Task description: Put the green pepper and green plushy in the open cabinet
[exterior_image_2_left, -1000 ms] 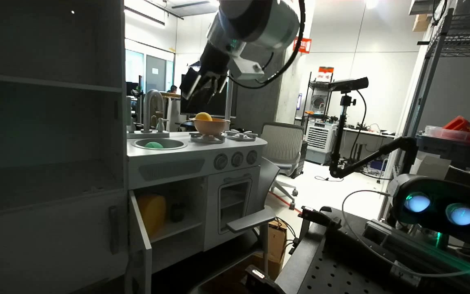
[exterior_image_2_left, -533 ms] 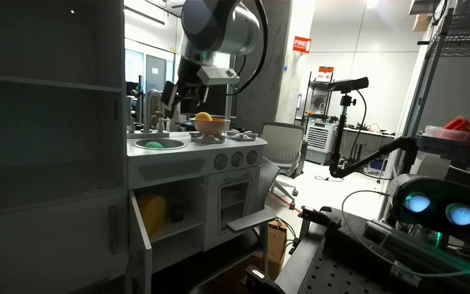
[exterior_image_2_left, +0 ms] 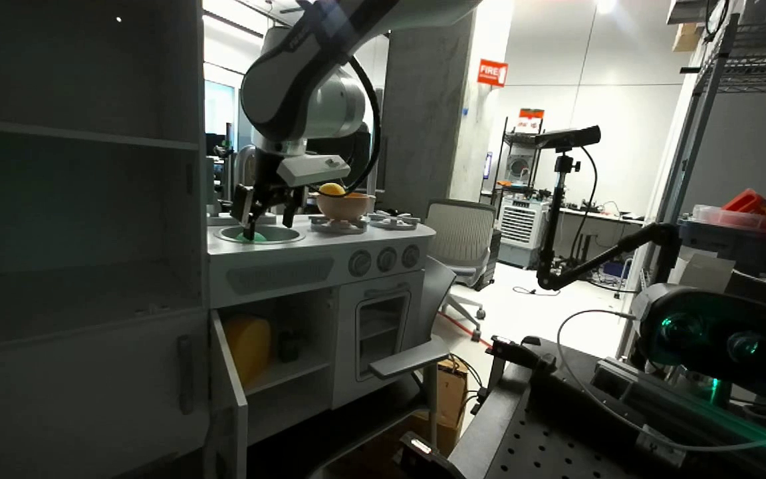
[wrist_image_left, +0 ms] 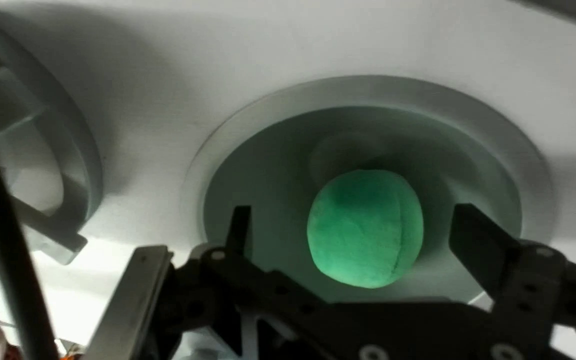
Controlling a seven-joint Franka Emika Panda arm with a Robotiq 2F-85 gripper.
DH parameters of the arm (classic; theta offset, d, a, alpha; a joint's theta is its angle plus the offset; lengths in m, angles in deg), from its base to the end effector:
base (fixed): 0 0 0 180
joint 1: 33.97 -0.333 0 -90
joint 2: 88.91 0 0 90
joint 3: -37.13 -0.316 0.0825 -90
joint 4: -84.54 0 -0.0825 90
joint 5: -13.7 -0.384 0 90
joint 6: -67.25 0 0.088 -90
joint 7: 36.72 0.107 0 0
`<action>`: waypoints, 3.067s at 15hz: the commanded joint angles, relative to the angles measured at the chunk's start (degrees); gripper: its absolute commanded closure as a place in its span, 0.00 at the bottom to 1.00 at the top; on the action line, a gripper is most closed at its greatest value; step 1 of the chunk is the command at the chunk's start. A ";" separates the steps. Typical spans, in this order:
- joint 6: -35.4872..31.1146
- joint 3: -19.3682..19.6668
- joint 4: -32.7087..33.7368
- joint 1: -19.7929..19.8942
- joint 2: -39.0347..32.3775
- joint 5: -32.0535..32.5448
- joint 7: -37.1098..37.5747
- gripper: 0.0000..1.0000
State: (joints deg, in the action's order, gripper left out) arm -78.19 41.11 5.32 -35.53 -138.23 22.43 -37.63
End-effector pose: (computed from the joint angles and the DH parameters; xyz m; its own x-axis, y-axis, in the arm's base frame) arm 0.7603 -0.0176 0.2257 0.9516 0.1382 0.2747 0.0918 -0.9803 0.1751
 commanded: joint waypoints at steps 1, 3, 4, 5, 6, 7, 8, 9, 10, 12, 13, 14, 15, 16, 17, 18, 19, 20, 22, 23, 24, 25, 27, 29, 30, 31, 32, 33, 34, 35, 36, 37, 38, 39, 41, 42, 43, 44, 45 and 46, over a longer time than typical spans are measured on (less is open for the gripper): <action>5.23 0.41 10.31 -0.32 -6.14 -0.20 0.58 0.00; 7.55 0.59 13.82 -0.50 -8.25 -0.05 0.76 0.00; 8.07 0.44 15.36 -0.16 -9.63 -0.15 0.41 0.00; 9.08 0.51 16.92 -0.21 -10.62 -0.10 0.44 0.00; 9.89 0.58 18.22 -0.28 -11.56 -0.05 0.48 0.00; 10.36 0.35 19.58 0.07 -12.72 -0.27 0.11 0.00; 11.09 0.42 20.69 -0.10 -13.36 -0.22 0.27 0.00; 11.64 0.40 21.82 -0.14 -14.08 -0.26 0.31 0.00; 11.81 0.20 22.94 0.09 -14.79 -0.34 -0.10 0.00; 12.67 0.15 24.81 -0.02 -15.64 -0.36 -0.08 0.26; 12.93 0.05 25.65 0.10 -16.12 -0.41 -0.28 0.34; 13.59 0.14 26.35 -0.06 -16.31 -0.34 -0.14 0.41; 13.77 0.09 27.08 0.07 -16.95 -0.39 -0.29 0.49; 13.73 0.04 27.71 0.21 -17.61 -0.44 -0.44 0.58; 14.16 0.20 28.30 -0.02 -17.82 -0.33 -0.21 0.65; 14.20 0.17 28.93 0.15 -18.35 -0.38 -0.38 0.70; 14.51 0.18 29.37 0.28 -18.66 -0.37 -0.54 0.77; 15.79 0.27 29.06 0.18 -17.91 -0.21 -0.74 0.83; 16.18 0.00 27.02 0.81 -15.68 -0.34 -1.66 0.95; 16.40 -0.17 25.84 1.13 -14.28 -0.41 -2.24 0.95; 16.07 -0.31 24.59 1.56 -13.15 -0.47 -2.85 0.93; 15.42 -0.53 22.85 2.26 -11.62 -0.58 -3.90 0.93; 14.58 -1.03 18.72 4.11 -7.64 -0.87 -6.56 0.95; 13.25 -1.90 13.28 5.92 -3.08 -1.46 -9.42 0.94; 12.74 -2.48 10.06 6.71 -0.35 -1.87 -10.83 0.94; 12.35 -3.05 7.61 7.47 1.75 -2.41 -12.16 0.94; 11.96 -3.52 5.17 8.24 4.01 -2.79 -13.65 0.94; 11.30 -3.89 2.59 9.03 6.15 -3.06 -14.96 0.94; 11.08 -4.35 -0.06 9.81 8.51 -3.45 -16.54 0.94; 10.98 -4.72 -2.80 10.53 10.81 -3.88 -18.11 0.94; 11.28 -5.17 -5.42 11.20 13.11 -4.24 -19.99 0.94; 11.31 -5.54 -8.21 11.83 15.32 -4.58 -21.72 0.94; 11.32 -5.93 -11.01 12.35 17.51 -5.13 -23.56 0.94; 11.42 -6.18 -13.86 12.69 19.67 -5.52 -25.16 0.94; 11.49 -6.46 -19.84 13.61 23.79 -6.08 -29.16 0.94; 11.75 -6.38 -22.98 13.79 26.10 -6.16 -30.70 0.94; 11.44 -6.22 -26.13 14.30 27.85 -6.41 -32.63 0.94; 11.47 -5.80 -29.33 14.38 29.93 -6.17 -33.95 0.94; 11.41 -5.36 -32.60 14.70 31.88 -6.13 -35.51 0.94; 10.98 -4.86 -35.95 14.91 33.70 -6.11 -36.79 0.94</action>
State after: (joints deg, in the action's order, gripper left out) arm -65.43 36.03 -19.42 -22.14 -112.01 17.14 -69.62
